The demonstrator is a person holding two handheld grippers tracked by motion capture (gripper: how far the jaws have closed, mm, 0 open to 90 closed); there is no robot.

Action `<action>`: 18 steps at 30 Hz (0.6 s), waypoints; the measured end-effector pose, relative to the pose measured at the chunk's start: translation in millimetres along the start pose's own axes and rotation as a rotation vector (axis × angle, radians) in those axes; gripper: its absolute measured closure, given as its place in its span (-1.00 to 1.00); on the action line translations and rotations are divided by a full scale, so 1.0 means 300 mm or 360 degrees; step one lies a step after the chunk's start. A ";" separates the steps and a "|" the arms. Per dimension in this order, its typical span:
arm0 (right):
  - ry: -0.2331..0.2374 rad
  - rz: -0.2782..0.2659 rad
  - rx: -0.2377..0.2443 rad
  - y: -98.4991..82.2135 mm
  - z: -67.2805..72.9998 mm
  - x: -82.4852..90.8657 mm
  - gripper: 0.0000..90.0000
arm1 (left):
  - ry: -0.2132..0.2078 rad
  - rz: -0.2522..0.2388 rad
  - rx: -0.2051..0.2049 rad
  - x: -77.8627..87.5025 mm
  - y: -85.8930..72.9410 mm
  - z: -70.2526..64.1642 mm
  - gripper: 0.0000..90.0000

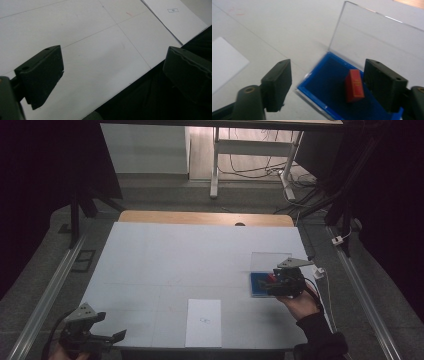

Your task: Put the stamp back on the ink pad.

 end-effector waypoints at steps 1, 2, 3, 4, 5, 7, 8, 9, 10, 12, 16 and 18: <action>0.0008 -0.0008 -0.0008 0.002 0.007 0.000 -0.52 | 0.0000 0.0001 0.0001 0.000 0.000 0.000 -0.92; 0.0004 -0.0005 -0.0002 0.003 0.014 0.000 -0.59 | 0.0000 0.0001 0.0002 0.000 0.000 0.000 -0.92; 0.0002 0.0000 0.0004 0.003 0.017 0.001 -0.65 | 0.0000 0.0000 0.0002 0.000 -0.001 0.000 -0.92; 0.0006 0.0006 -0.0001 0.003 0.023 0.003 -0.66 | -0.0002 0.0000 0.0004 0.000 -0.001 0.000 -0.92; 0.0009 -0.0004 -0.0004 0.004 0.028 0.004 -0.68 | -0.0002 -0.0001 0.0005 0.001 -0.001 0.001 -0.92; 0.0016 -0.0007 -0.0014 0.005 0.035 0.010 -0.76 | -0.0002 -0.0001 0.0006 0.001 -0.001 0.001 -0.92; 0.0022 -0.0013 -0.0021 0.006 0.039 0.013 -0.78 | 0.0000 -0.0003 0.0005 0.001 -0.001 0.001 -0.92; 0.0037 -0.0016 -0.0032 0.006 0.046 0.018 -0.80 | 0.0000 -0.0003 0.0006 0.001 -0.001 0.001 -0.92; 0.0049 -0.0014 -0.0038 0.005 0.050 0.020 -0.82 | -0.0002 -0.0002 0.0007 0.001 -0.001 0.001 -0.92; 0.0059 -0.0019 -0.0033 0.004 0.061 0.028 -0.87 | -0.0002 -0.0002 0.0006 0.001 -0.001 0.001 -0.92; 0.0069 -0.0024 -0.0019 -0.001 0.083 0.047 -0.95 | -0.0001 -0.0001 0.0007 0.001 -0.001 -0.001 -0.92; 0.0072 -0.0030 -0.0023 -0.003 0.091 0.057 -0.98 | 0.0001 -0.0001 0.0007 0.001 -0.001 0.000 -0.92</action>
Point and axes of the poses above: each handheld gripper's, and its own axes: x roughly backward along the jaws, y roughly out of its top, z roughly to its left, the point moved 6 cm from there along -x, roughly forward along the jaws, and after that the axes turned 2 degrees about x, right-handed, at the moved point
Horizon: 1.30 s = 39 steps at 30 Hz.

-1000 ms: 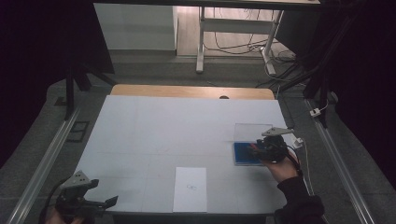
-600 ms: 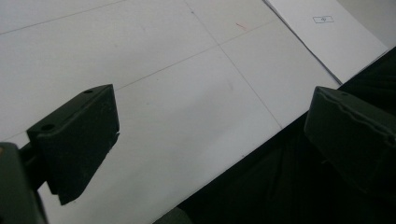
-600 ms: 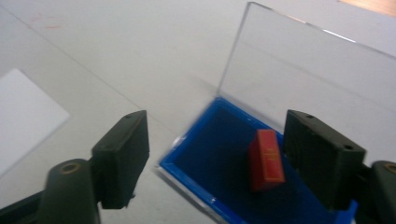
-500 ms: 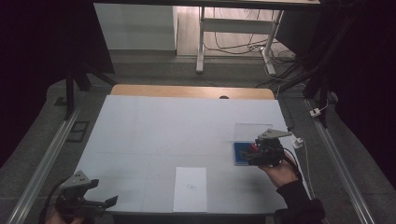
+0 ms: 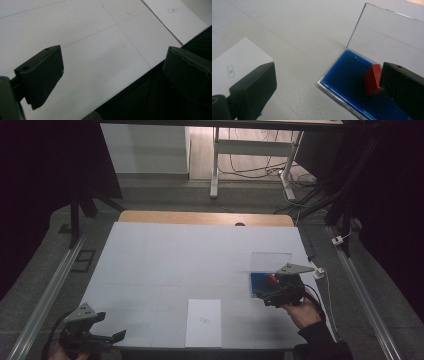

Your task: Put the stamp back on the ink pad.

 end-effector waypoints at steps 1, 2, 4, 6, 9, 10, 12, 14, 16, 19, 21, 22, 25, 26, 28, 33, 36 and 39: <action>0.0005 -0.0004 -0.0001 -0.001 0.004 0.006 -0.99 | 0.0000 -0.0001 0.0000 0.000 0.000 0.000 -0.92; 0.0007 -0.0011 -0.0003 -0.003 0.009 0.014 -1.00 | -0.0001 -0.0001 0.0001 0.000 0.000 0.000 -0.92; 0.0004 -0.0017 -0.0007 -0.007 0.015 0.026 -1.00 | 0.0000 -0.0001 0.0000 0.001 -0.001 0.000 -0.92; -0.0005 -0.0021 -0.0006 -0.016 0.023 0.043 -1.00 | 0.0002 -0.0002 -0.0003 0.001 -0.001 0.001 -0.92; -0.0017 -0.0029 0.0000 -0.027 0.030 0.064 -1.00 | 0.0000 -0.0004 -0.0001 0.001 -0.001 0.001 -0.92; -0.0014 -0.0034 -0.0007 -0.031 0.033 0.071 -1.00 | 0.0000 -0.0003 0.0001 0.001 -0.001 0.000 -0.92; -0.0026 -0.0042 -0.0013 -0.041 0.036 0.090 -1.00 | 0.0001 0.0000 0.0002 0.000 -0.001 0.000 -0.92; -0.0033 -0.0061 -0.0034 -0.049 0.038 0.107 -1.00 | -0.0001 0.0002 -0.0001 0.000 0.000 0.001 -0.92; -0.0051 -0.0067 -0.0043 -0.059 0.038 0.123 -1.00 | -0.0002 0.0001 0.0002 -0.001 0.001 0.001 -0.92; -0.0075 -0.0081 -0.0064 -0.076 0.035 0.143 -1.00 | -0.0003 -0.0001 0.0003 -0.001 0.001 0.001 -0.92; -0.0091 -0.0086 -0.0086 -0.090 0.032 0.156 -1.00 | -0.0004 0.0000 0.0001 -0.001 0.001 0.001 -0.92; -0.0098 -0.0088 -0.0095 -0.097 0.030 0.162 -1.00 | -0.0002 0.0000 0.0000 -0.001 0.002 0.002 -0.92; -0.0126 -0.0084 -0.0124 -0.120 0.026 0.178 -1.00 | -0.0003 -0.0001 0.0003 -0.001 0.001 0.001 -0.92; -0.0137 -0.0078 -0.0127 -0.129 0.023 0.183 -1.00 | -0.0003 -0.0003 0.0004 -0.001 0.001 0.001 -0.92; -0.0154 -0.0072 -0.0145 -0.145 0.020 0.191 -1.00 | -0.0003 -0.0004 0.0006 0.000 0.001 0.002 -0.92; -0.0171 -0.0051 -0.0192 -0.186 0.015 0.215 -1.00 | -0.0001 -0.0003 0.0007 0.000 0.001 0.002 -0.92; -0.0182 -0.0038 -0.0215 -0.212 0.014 0.230 -1.00 | -0.0001 -0.0002 0.0008 0.000 0.000 0.002 -0.92; -0.0181 -0.0016 -0.0248 -0.234 0.015 0.242 -1.00 | 0.0000 -0.0001 0.0011 0.000 -0.001 0.002 -0.92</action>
Point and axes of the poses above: each handheld gripper's, and its own axes: x roughly backward along the jaws, y roughly out of its top, z roughly to its left, the point moved 6 cm from there along -x, roughly forward along the jaws, and after that the axes turned 2 degrees about x, right-handed, at the moved point
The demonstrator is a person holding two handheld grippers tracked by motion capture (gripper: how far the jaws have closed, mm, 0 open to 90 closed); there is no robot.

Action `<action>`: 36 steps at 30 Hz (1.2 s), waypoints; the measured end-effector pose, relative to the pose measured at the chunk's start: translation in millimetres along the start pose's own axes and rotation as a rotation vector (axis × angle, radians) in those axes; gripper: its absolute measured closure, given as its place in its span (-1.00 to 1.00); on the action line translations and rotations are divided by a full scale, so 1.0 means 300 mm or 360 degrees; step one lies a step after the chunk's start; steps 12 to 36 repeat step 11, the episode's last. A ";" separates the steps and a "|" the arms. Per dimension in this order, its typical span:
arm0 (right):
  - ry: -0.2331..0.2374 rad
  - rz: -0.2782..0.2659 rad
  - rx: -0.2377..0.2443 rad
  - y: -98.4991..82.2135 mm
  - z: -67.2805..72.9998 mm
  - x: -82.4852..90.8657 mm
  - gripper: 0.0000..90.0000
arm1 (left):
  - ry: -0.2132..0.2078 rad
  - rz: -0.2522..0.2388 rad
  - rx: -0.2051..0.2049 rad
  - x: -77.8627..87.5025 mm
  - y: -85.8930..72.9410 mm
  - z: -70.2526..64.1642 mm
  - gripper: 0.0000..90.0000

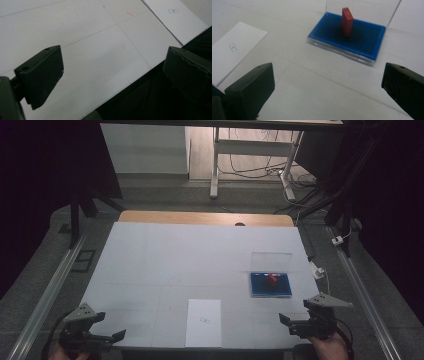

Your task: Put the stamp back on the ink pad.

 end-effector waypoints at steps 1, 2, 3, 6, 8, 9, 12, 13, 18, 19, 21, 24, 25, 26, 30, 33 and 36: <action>-0.0009 0.0010 -0.0010 -0.007 -0.002 0.003 -1.00 | 0.0001 0.0000 0.0000 0.000 0.000 0.001 -0.92; -0.0007 0.0018 -0.0016 -0.014 -0.002 0.004 -1.00 | 0.0001 -0.0002 0.0001 0.001 0.000 0.001 -0.92; -0.0012 0.0015 -0.0022 -0.015 -0.003 0.007 -1.00 | 0.0001 -0.0001 0.0001 0.000 0.000 0.001 -0.92; -0.0039 0.0011 -0.0013 -0.017 -0.003 0.007 -1.00 | 0.0000 0.0001 -0.0001 0.000 0.000 0.000 -0.92; -0.0037 0.0029 0.0000 -0.019 -0.001 0.003 -1.00 | -0.0001 0.0002 -0.0001 -0.001 0.000 0.001 -0.92; -0.0043 0.0037 0.0003 -0.019 0.000 0.002 -1.00 | -0.0002 -0.0002 -0.0002 0.000 0.001 0.000 -0.92; -0.0048 0.0044 0.0014 -0.021 0.000 0.001 -1.00 | -0.0006 -0.0006 -0.0003 -0.001 0.004 -0.001 -0.92; -0.0048 0.0044 0.0014 -0.021 0.000 0.001 -1.00 | -0.0006 -0.0006 -0.0003 -0.001 0.004 -0.001 -0.92; -0.0048 0.0044 0.0014 -0.021 0.000 0.001 -1.00 | -0.0006 -0.0006 -0.0003 -0.001 0.004 -0.001 -0.92; -0.0048 0.0044 0.0014 -0.021 0.000 0.001 -1.00 | -0.0006 -0.0006 -0.0003 -0.001 0.004 -0.001 -0.92; -0.0048 0.0044 0.0014 -0.021 0.000 0.001 -1.00 | -0.0006 -0.0006 -0.0003 -0.001 0.004 -0.001 -0.92; -0.0048 0.0044 0.0014 -0.021 0.000 0.001 -1.00 | -0.0006 -0.0006 -0.0003 -0.001 0.004 -0.001 -0.92; -0.0048 0.0044 0.0014 -0.021 0.000 0.001 -1.00 | -0.0006 -0.0006 -0.0003 -0.001 0.004 -0.001 -0.92; -0.0048 0.0044 0.0014 -0.021 0.000 0.001 -1.00 | -0.0006 -0.0006 -0.0003 -0.001 0.004 -0.001 -0.92; -0.0048 0.0044 0.0014 -0.021 0.000 0.001 -1.00 | -0.0006 -0.0006 -0.0003 -0.001 0.004 -0.001 -0.92; -0.0048 0.0044 0.0014 -0.021 0.000 0.001 -1.00 | -0.0006 -0.0006 -0.0003 -0.001 0.004 -0.001 -0.92; -0.0048 0.0044 0.0014 -0.021 0.000 0.001 -1.00 | -0.0006 -0.0006 -0.0003 -0.001 0.004 -0.001 -0.92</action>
Point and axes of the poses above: each handheld gripper's, and its own axes: x roughly backward along the jaws, y roughly out of its top, z roughly to its left, the point moved 6 cm from there along -x, roughly forward along the jaws, and after that the axes turned 2 degrees about x, right-handed, at the moved point
